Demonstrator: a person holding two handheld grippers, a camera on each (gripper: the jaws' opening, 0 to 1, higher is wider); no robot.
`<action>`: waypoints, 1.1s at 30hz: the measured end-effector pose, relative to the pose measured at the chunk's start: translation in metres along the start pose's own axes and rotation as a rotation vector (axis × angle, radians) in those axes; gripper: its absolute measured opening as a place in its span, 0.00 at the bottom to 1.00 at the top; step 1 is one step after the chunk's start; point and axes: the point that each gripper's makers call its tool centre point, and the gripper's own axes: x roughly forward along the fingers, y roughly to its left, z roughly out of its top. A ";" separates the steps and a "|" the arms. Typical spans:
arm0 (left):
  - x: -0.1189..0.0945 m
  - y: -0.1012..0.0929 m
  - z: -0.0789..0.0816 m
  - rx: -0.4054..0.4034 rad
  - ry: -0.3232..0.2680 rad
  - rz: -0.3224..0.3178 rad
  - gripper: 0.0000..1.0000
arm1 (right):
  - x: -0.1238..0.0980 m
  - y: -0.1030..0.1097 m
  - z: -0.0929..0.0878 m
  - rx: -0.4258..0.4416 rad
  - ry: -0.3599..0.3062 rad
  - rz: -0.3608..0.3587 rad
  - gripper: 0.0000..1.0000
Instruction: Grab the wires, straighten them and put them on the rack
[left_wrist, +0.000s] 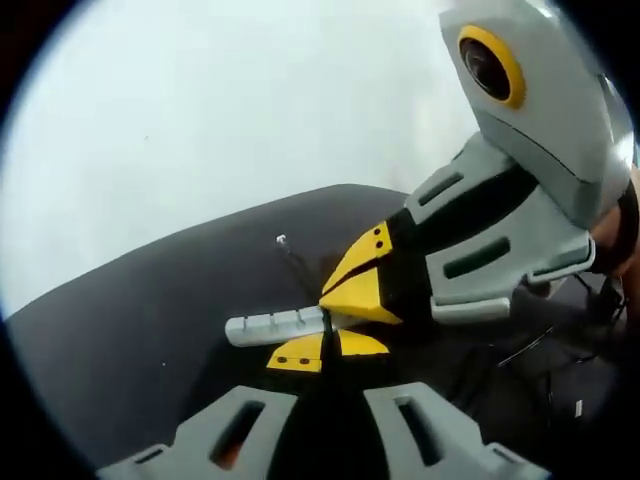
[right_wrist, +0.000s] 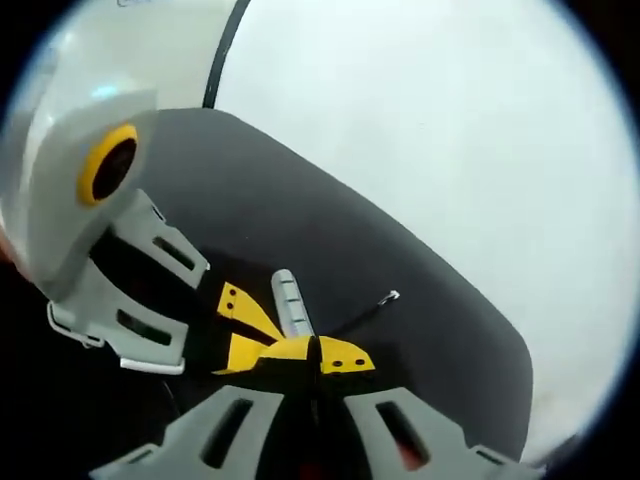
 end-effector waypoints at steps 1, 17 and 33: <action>0.000 0.000 0.000 0.000 -0.001 0.000 0.00 | 0.000 0.000 0.000 -0.001 0.003 -0.001 0.00; 0.000 0.002 0.000 -0.013 -0.008 -0.002 0.00 | 0.005 0.012 -0.003 -0.195 0.224 0.041 0.00; -0.016 -0.002 0.004 -0.184 -0.085 -0.137 0.28 | -0.041 -0.020 0.040 -0.030 -0.025 0.056 0.02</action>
